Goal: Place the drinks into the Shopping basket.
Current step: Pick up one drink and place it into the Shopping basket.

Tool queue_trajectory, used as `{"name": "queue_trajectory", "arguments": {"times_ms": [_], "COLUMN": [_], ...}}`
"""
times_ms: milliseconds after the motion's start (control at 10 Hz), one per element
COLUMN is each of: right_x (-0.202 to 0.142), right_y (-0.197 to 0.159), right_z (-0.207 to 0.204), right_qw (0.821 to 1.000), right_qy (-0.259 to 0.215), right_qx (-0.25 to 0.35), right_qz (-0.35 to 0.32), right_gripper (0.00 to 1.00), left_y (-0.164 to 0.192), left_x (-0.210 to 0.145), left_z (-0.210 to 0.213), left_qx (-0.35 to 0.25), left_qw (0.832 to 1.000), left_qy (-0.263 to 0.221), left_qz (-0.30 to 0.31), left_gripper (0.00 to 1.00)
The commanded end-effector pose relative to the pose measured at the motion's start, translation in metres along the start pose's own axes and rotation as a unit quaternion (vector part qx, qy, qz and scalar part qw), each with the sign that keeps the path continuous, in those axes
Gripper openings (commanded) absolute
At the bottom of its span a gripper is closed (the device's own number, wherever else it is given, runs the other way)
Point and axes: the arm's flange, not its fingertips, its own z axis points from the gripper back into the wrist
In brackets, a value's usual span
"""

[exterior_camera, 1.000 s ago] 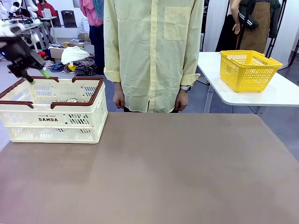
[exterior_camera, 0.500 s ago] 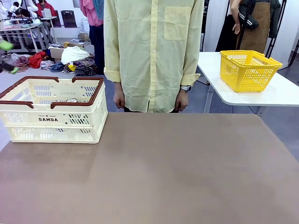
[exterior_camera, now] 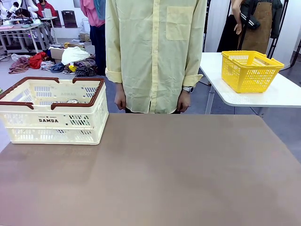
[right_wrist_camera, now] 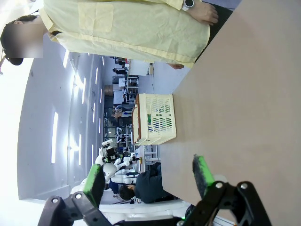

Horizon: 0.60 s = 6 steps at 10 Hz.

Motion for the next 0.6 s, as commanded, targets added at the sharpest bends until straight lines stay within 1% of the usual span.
{"name": "queue_trajectory", "arguments": {"times_ms": [0,500], "right_x": [0.0038,0.0038], "right_y": [0.0022,0.0022], "right_z": [-0.0015,-0.0015], "right_qw": [1.000,1.000], "right_qy": [-0.005,-0.005], "right_qx": [0.012,0.012], "right_qz": [0.009,0.009], "right_gripper": [1.00,1.00], "left_y": [-0.0055,-0.0055], "left_x": [-0.0096,-0.0096], "left_z": [-0.0102,-0.0102], "left_qx": [-0.015,-0.015], "left_qw": [1.000,1.000], "left_qy": [-0.008,-0.008], "left_qz": [0.003,0.003], "left_gripper": [1.00,1.00]}}
